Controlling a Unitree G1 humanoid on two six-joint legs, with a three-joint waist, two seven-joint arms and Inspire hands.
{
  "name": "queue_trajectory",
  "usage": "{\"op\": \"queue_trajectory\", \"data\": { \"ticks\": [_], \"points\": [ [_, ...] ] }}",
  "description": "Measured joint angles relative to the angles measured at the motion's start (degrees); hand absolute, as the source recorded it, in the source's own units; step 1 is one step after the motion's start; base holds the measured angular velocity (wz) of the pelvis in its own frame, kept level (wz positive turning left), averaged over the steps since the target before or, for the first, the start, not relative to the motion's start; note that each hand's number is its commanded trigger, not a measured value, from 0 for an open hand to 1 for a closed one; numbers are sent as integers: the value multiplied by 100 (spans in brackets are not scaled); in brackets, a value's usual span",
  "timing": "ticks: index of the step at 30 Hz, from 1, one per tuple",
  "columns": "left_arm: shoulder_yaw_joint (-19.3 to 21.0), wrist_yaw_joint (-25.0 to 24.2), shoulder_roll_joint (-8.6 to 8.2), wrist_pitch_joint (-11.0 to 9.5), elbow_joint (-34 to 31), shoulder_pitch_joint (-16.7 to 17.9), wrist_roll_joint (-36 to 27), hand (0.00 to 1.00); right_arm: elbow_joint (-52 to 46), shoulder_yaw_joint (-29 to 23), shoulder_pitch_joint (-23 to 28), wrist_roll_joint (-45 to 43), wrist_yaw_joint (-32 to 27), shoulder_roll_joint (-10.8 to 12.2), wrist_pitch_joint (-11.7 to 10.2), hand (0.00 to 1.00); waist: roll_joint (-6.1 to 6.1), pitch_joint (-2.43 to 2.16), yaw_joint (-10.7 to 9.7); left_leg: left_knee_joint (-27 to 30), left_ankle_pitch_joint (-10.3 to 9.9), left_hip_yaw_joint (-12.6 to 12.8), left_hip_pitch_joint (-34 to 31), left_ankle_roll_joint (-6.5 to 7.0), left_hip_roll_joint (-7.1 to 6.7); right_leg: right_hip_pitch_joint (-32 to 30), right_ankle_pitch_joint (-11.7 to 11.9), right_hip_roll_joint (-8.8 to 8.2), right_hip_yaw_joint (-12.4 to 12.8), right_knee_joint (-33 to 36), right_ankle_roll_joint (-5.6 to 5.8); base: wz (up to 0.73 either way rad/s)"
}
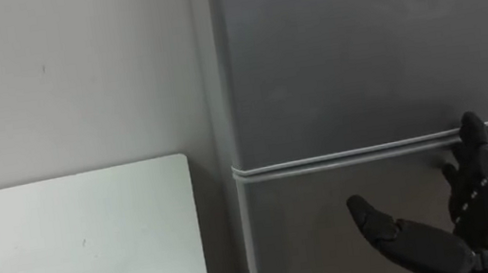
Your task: Put the bottle in the upper fridge
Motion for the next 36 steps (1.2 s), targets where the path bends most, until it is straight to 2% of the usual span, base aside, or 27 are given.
{"op": "queue_trajectory", "data": {
  "ticks": [7, 13, 16, 17, 19, 21, 22, 23, 24, 26, 27, 32, 36],
  "points": [
    [711, 17, -17, -92, 128, 36, -188, 0, 0, -186, 11, -210, -40, -60, 137, 0, -4, 1, 87, -18, 1, -50, 17, 0, -11, -4, 1, 0, 4, -1, -1, 0],
    [1066, 50, -18, -172, 269, 171, -454, 0, -17, -204, 42, -215, -316, -202, 162, 0, -57, 8, 88, -13, 1, -68, 8, 0, -15, 18, 2, -6, -35, 2, 0, 3],
    [1308, 108, -35, -223, 342, 198, -455, 0, -27, -633, 44, -211, -420, -230, 239, 0, -88, -13, 42, 2, 5, -153, -40, 7, -51, 15, -16, -44, -108, 24, 23, 16],
    [1319, 114, -34, -240, 371, 200, -457, 0, -51, -769, 24, -211, -443, -281, 238, 0, -107, -21, 44, -2, 6, -165, -46, 10, -63, 14, -24, -53, -116, 27, 33, 19],
    [1386, 119, -37, -245, 383, 231, -497, 0, -210, -1287, -131, -210, -608, -619, 224, 0, -150, -56, 53, -9, 16, -191, -44, 28, -99, 48, -59, -89, -141, 33, 77, 21],
    [1519, 151, -20, -246, 375, 235, -560, 0, -371, -1585, -255, -216, -755, -766, 134, 0, -197, -52, 56, -22, 16, -191, -16, 29, -103, 104, -70, -97, -171, -6, 92, 14],
    [1589, 212, -1, -245, 365, 236, -559, 0, -433, -1706, -299, -216, -878, -825, 41, 0, -236, -33, 82, -22, 16, -198, 21, 29, -100, 142, -75, -93, -186, -20, 90, 10],
    [1590, 258, 9, -244, 358, 239, -557, 0, -434, -1749, -309, -216, -933, -866, 1, 0, -231, -29, 84, -20, 16, -208, 30, 28, -98, 168, -75, -93, -213, -40, 90, 16],
    [1587, 337, 25, -245, 332, 237, -557, 0, -434, -1827, -311, -216, -1036, -919, -34, 0, -258, -44, 58, -19, 16, -213, 40, 28, -93, 227, -75, -93, -248, -104, 89, 18],
    [1572, 394, 26, -245, 307, 236, -557, 0, -423, -1958, -323, -215, -1137, -928, -35, 0, -316, -34, 55, -33, 15, -212, 53, 27, -89, 236, -75, -91, -250, -109, 89, 10],
    [1541, 401, 25, -243, 307, 236, -557, 0, -415, -2009, -323, -216, -1204, -928, -50, 0, -329, -14, 49, -38, 14, -208, 79, 27, -88, 267, -74, -90, -264, -122, 90, 0],
    [1540, 568, 26, -244, 216, 229, -557, 0, -227, -2118, -321, -206, -1350, -928, -164, 0, -263, 19, -96, -75, -10, -201, 103, 39, -93, 281, -80, -97, -277, -122, 100, -1],
    [1552, 636, 26, -244, 202, 230, -557, 0, -206, -2395, -308, -188, -1435, -929, -165, 0, -213, 3, -196, -98, -9, -178, 120, 39, -92, 269, -86, -95, -261, -113, 109, -2]
  ]
}}
